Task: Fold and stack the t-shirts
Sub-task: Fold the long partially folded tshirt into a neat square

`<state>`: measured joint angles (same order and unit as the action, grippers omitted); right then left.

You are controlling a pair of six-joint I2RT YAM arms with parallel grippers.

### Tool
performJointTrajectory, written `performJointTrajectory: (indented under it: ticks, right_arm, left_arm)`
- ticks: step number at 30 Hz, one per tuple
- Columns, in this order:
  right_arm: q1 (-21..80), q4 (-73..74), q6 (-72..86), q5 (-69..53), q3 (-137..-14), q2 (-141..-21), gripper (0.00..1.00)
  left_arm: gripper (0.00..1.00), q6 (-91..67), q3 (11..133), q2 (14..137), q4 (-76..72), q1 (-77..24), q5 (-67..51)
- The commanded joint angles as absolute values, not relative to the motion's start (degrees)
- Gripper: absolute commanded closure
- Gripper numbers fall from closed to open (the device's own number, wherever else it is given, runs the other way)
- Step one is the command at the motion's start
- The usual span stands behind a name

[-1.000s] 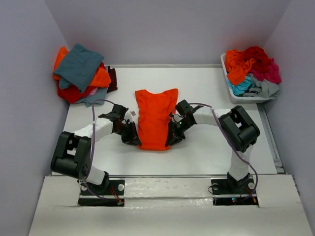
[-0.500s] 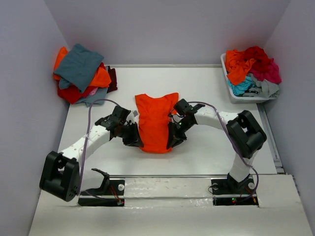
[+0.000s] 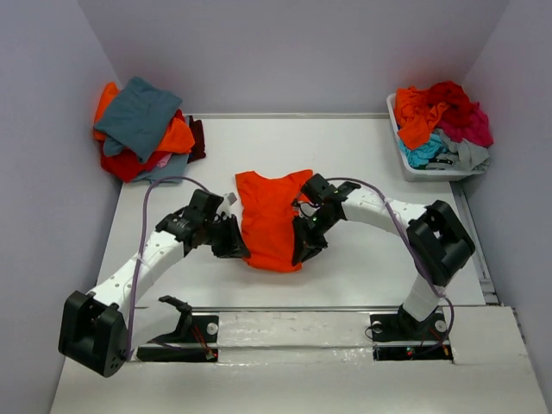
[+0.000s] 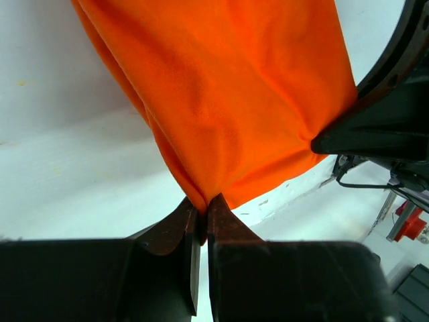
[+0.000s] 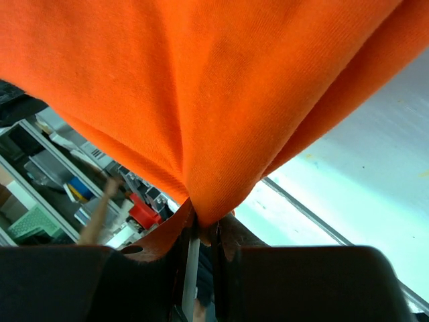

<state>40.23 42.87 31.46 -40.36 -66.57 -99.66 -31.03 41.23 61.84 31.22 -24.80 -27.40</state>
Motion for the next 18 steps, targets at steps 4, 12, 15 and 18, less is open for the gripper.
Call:
performJointTrajectory:
  ticks: [4,12,15,18]
  right_arm:
    - [40.8,45.5,31.9,-35.7,-73.5,-98.3,0.84]
    - [40.8,47.2,31.9,-30.9,-81.3,-102.5,0.84]
    - [40.8,48.2,31.6,-28.7,-84.6,-104.8,0.84]
    - [40.2,49.0,32.0,-27.7,-88.1,-106.8,0.84]
  left_arm:
    - [0.94,-30.7,46.5,62.8,31.7,-25.0,-24.3]
    - [0.94,-29.4,56.4,69.8,30.2,-25.0,-21.8]
    - [0.94,-28.9,60.0,73.1,29.6,-25.0,-21.0]
    - [0.94,-28.4,62.9,76.3,29.0,-25.0,-20.7]
